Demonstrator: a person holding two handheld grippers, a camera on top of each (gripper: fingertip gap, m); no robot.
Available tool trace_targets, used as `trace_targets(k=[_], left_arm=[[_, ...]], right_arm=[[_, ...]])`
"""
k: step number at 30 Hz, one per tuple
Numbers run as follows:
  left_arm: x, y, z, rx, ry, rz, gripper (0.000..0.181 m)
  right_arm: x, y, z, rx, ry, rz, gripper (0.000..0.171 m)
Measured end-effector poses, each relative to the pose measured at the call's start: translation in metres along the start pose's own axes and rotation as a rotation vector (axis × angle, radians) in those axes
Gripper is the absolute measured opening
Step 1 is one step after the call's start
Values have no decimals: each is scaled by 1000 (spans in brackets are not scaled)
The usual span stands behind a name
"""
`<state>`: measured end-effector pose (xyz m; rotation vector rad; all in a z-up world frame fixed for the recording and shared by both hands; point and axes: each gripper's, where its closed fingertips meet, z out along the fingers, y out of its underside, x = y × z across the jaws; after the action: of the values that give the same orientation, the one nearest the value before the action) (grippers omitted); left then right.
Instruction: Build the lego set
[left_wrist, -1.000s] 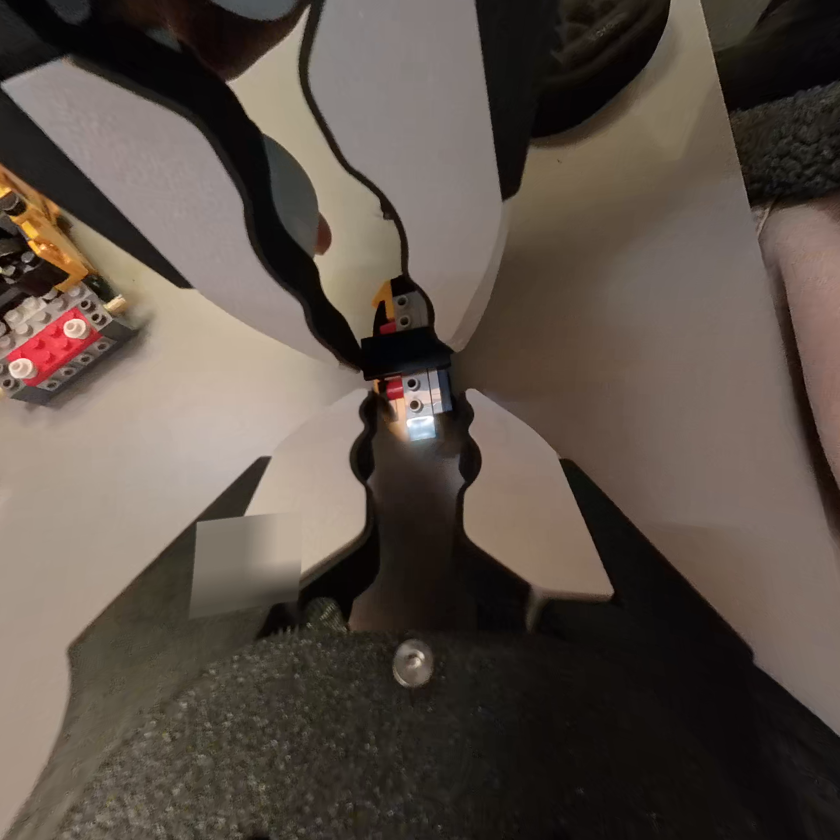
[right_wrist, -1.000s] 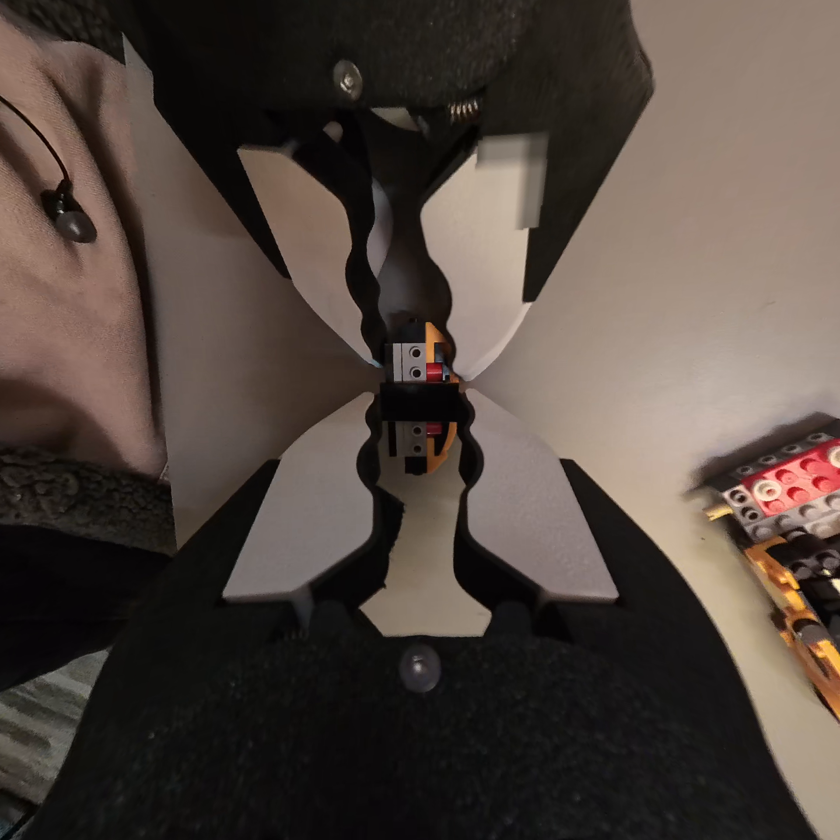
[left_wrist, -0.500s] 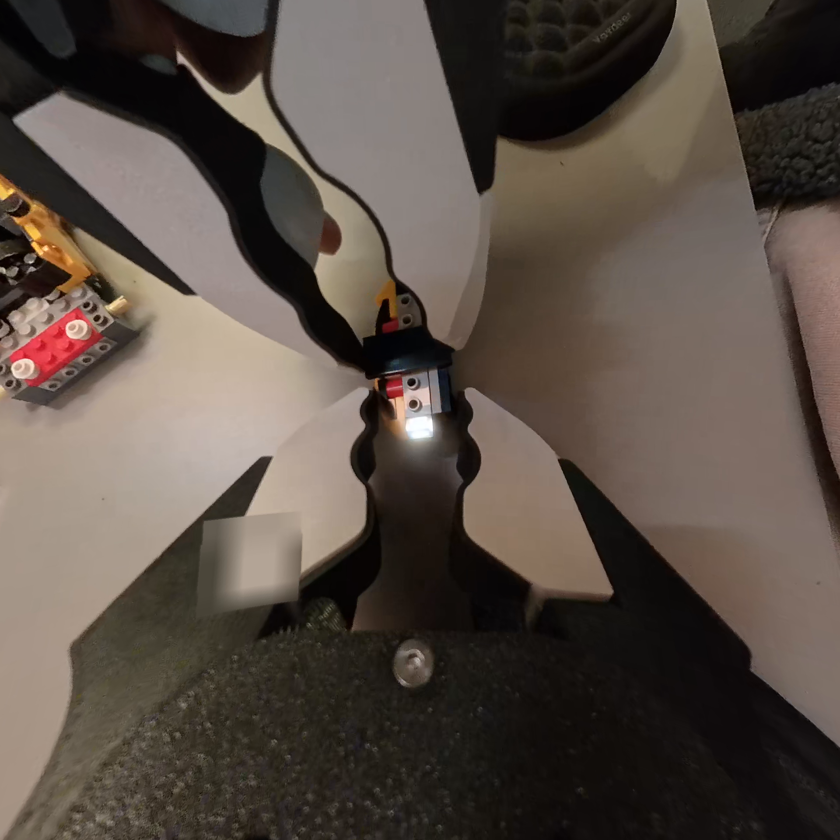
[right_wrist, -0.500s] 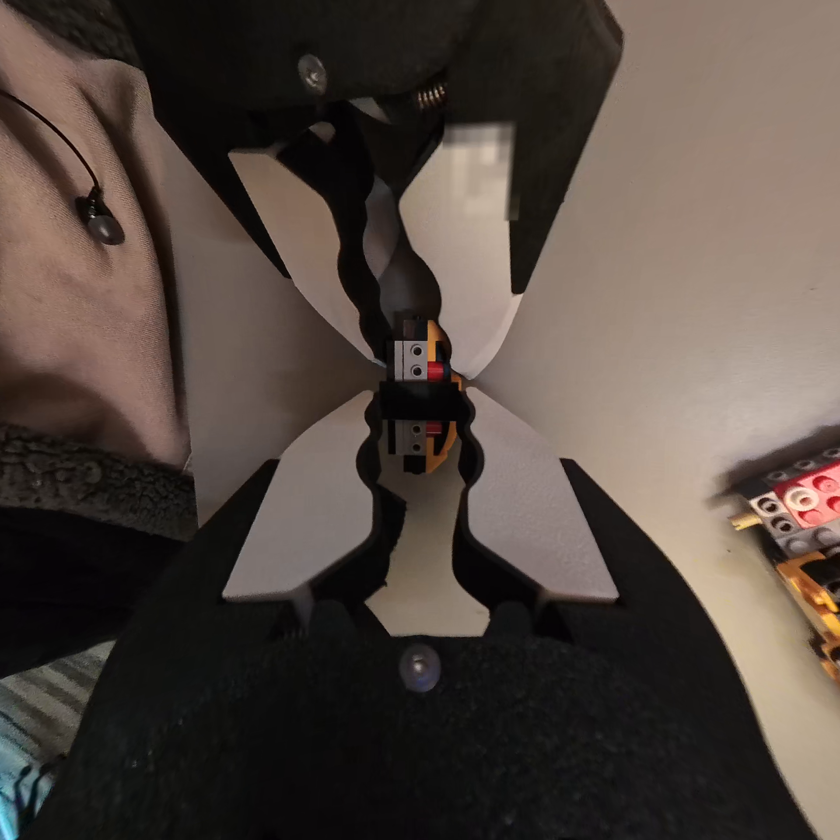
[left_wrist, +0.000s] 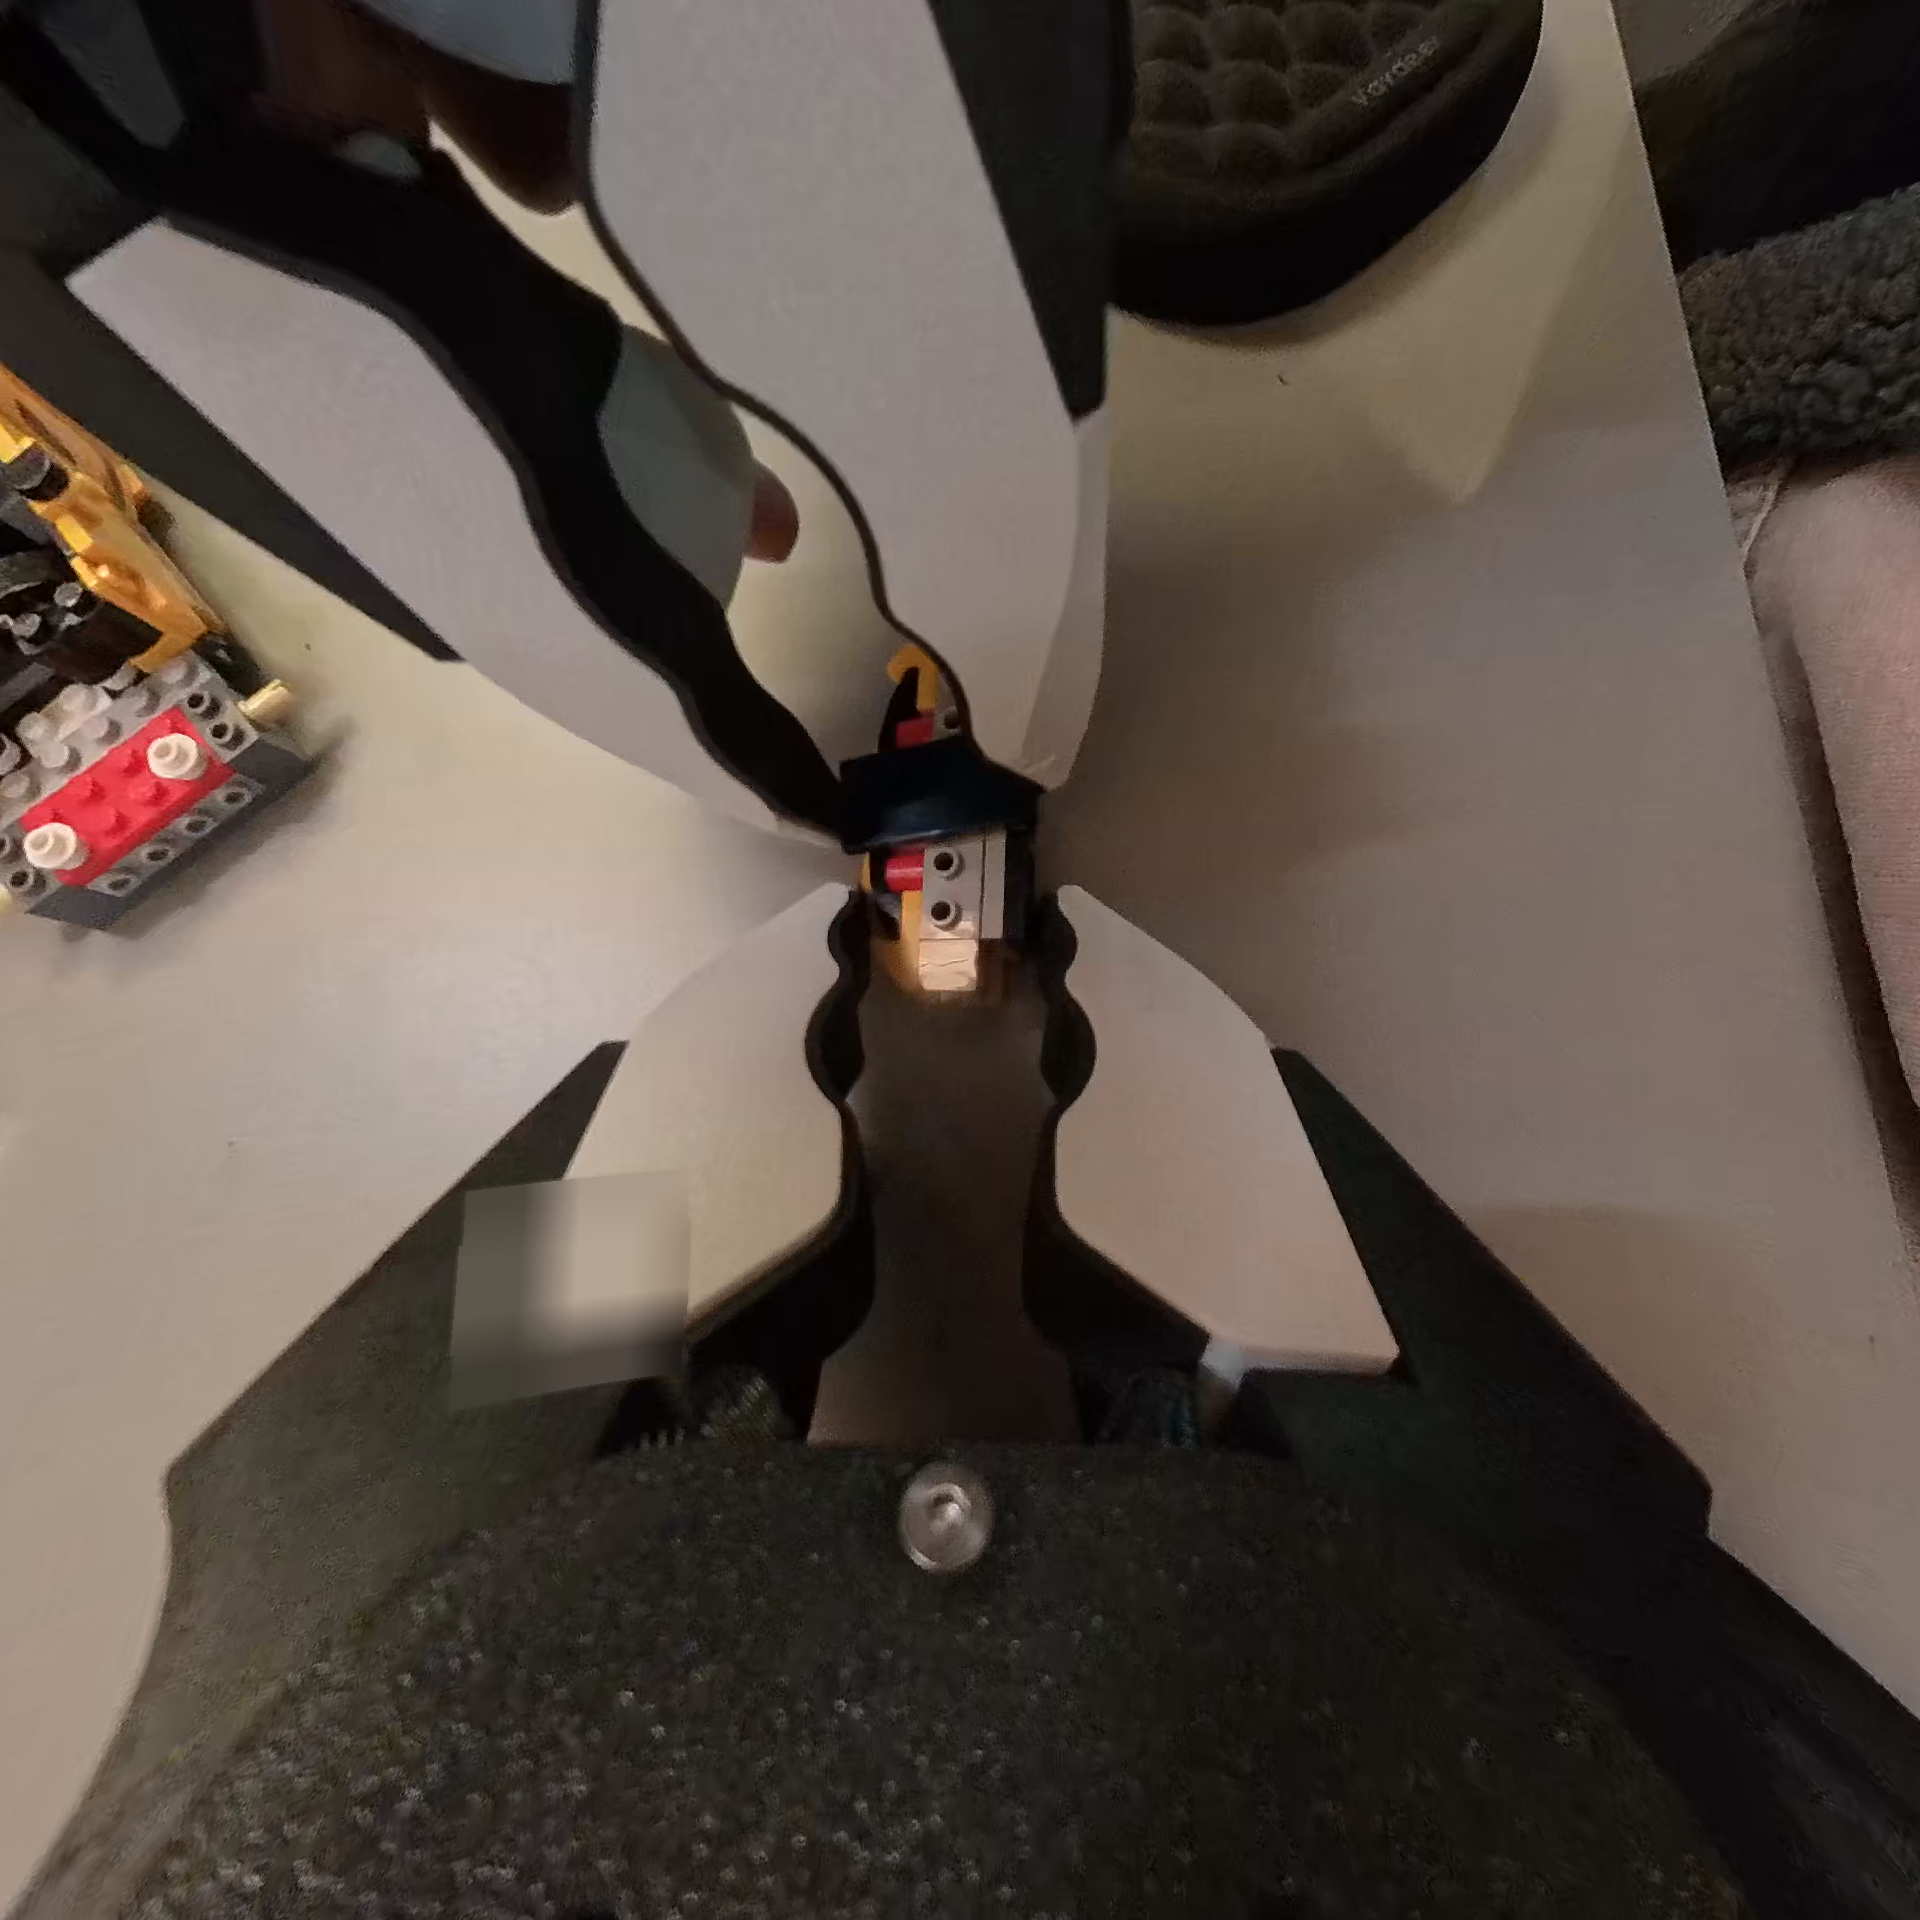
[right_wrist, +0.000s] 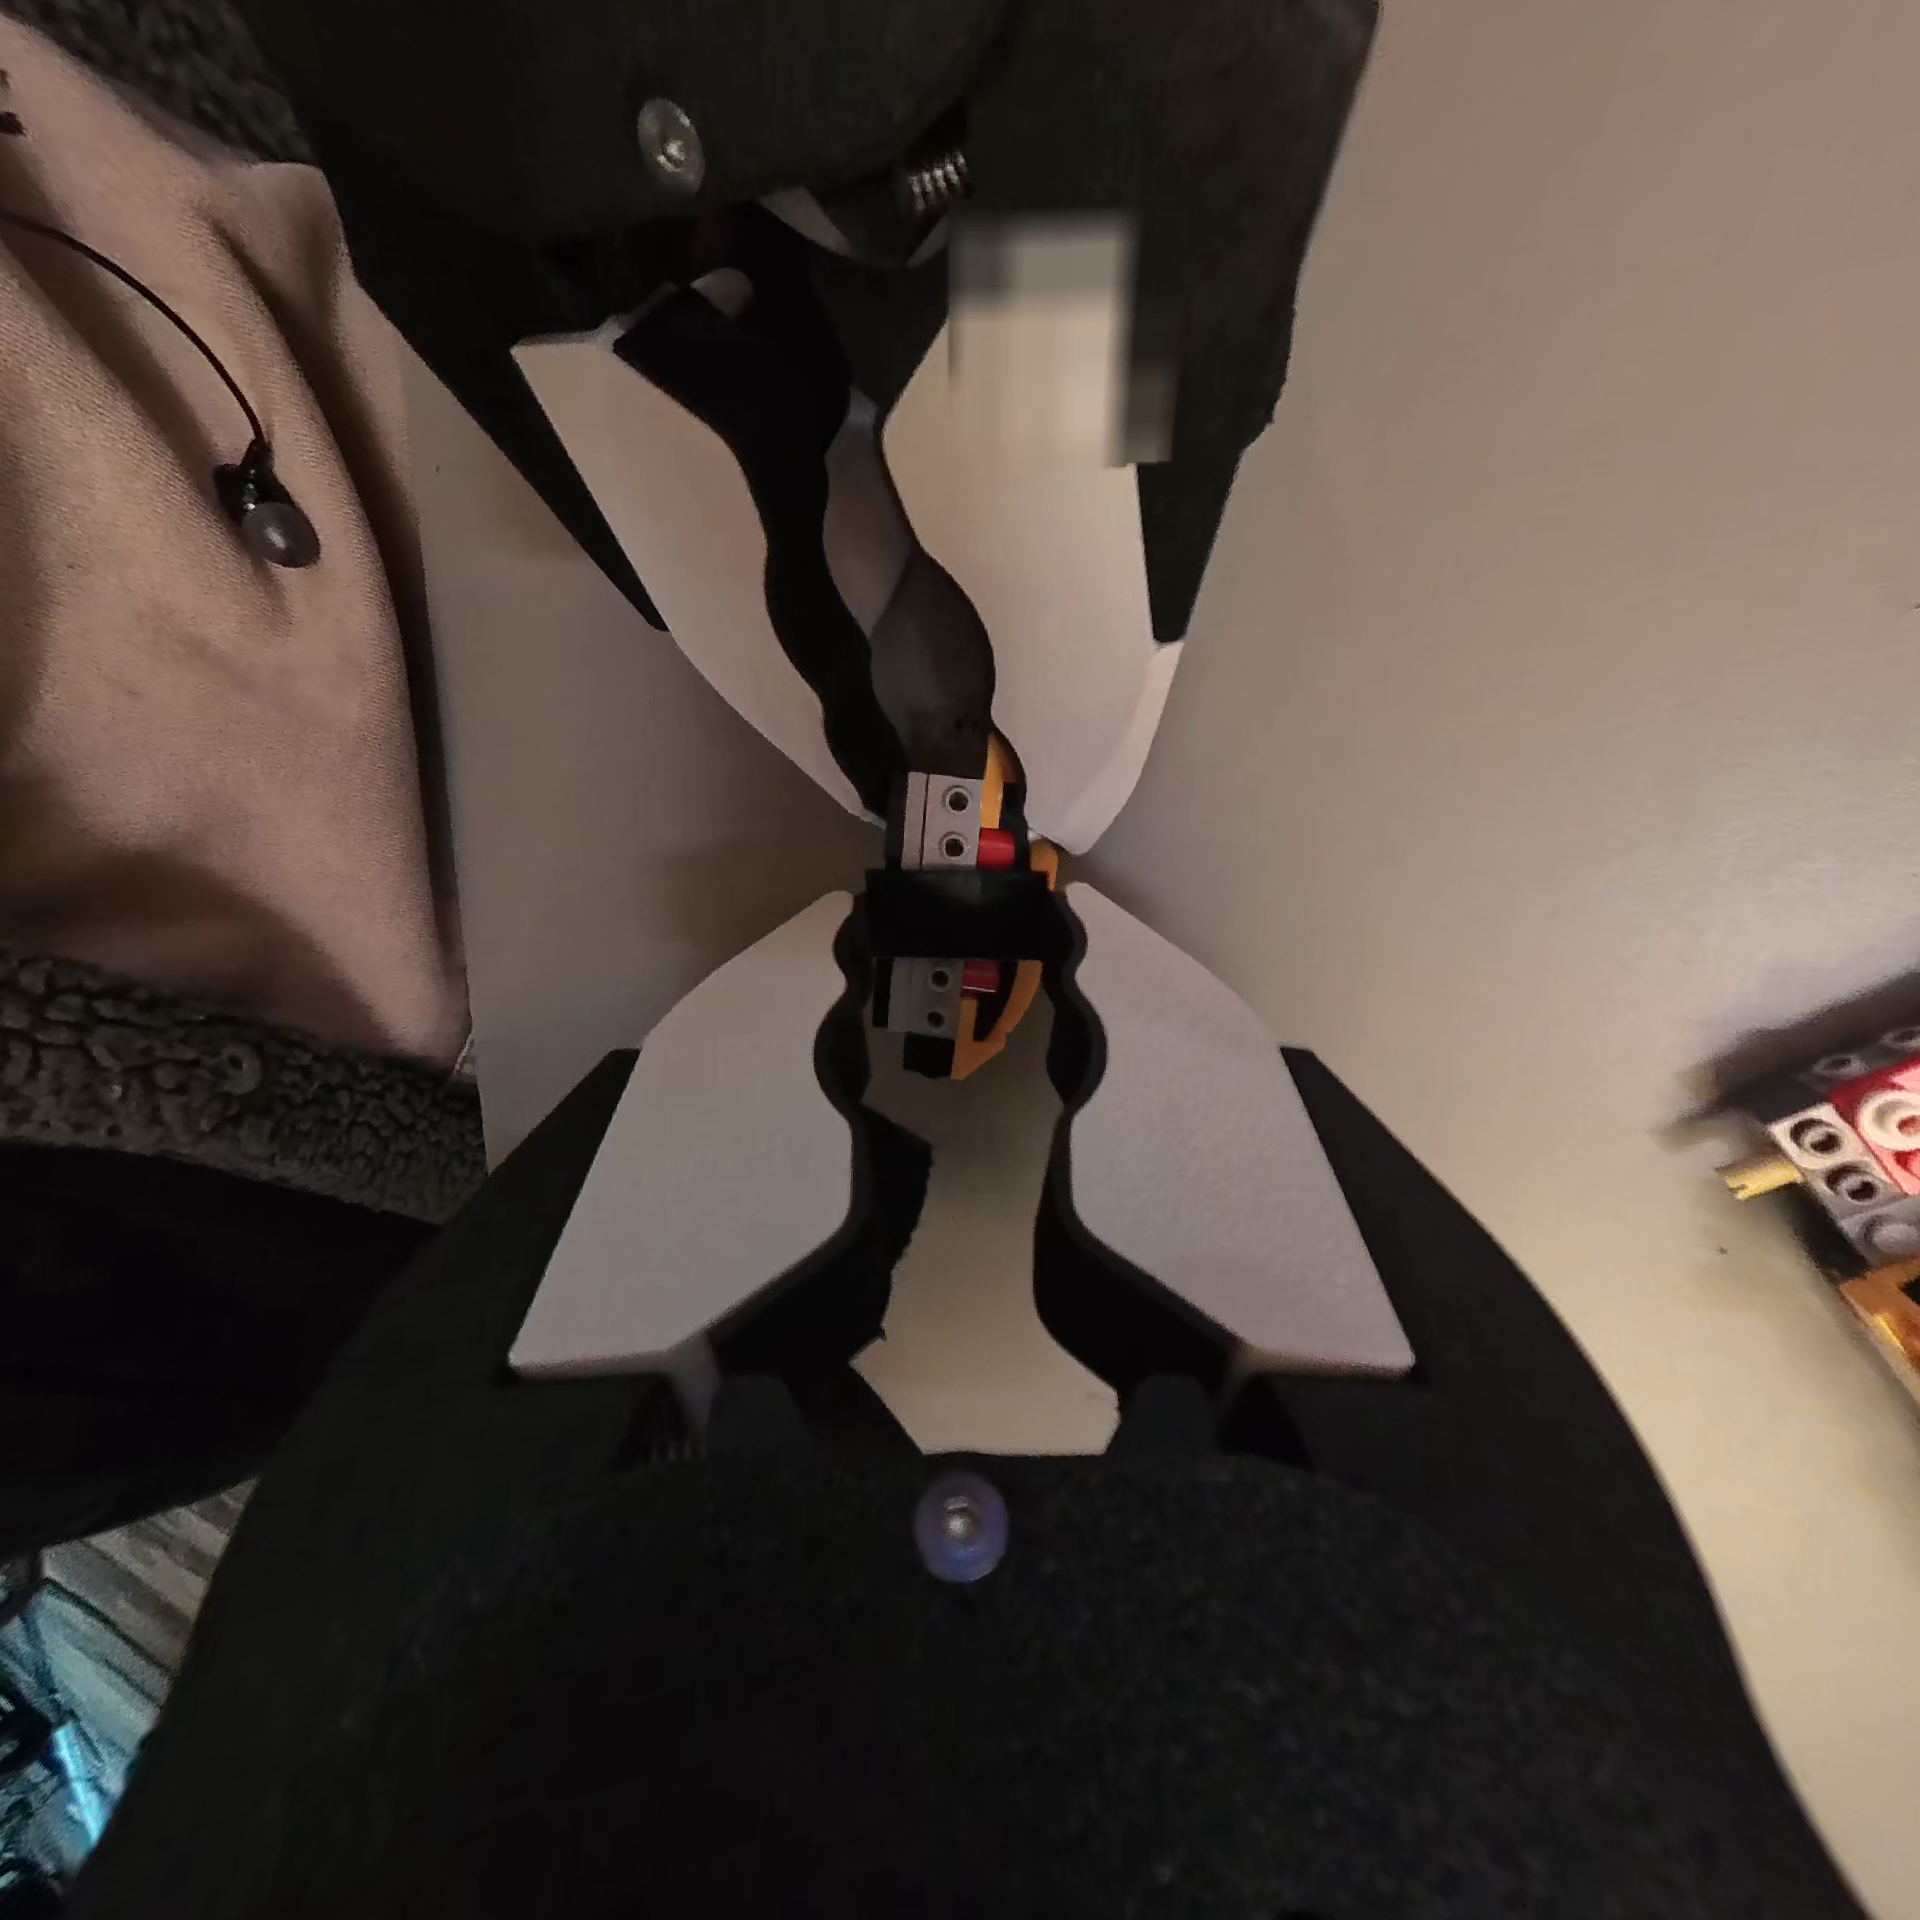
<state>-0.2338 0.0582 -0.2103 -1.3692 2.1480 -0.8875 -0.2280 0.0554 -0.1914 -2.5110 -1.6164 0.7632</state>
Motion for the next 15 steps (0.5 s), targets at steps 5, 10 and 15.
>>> trace_targets(k=[5, 10, 15], left_arm=[[0, 0, 0, 0, -5, 0, 32], [0, 0, 1, 0, -5, 0, 32], [0, 0, 1, -1, -8, -1, 32]], right_arm=[[2, 1, -1, 12, 30, 26, 32], [2, 1, 0, 16, 37, 41, 32], [2, 1, 0, 25, 72, 42, 32]])
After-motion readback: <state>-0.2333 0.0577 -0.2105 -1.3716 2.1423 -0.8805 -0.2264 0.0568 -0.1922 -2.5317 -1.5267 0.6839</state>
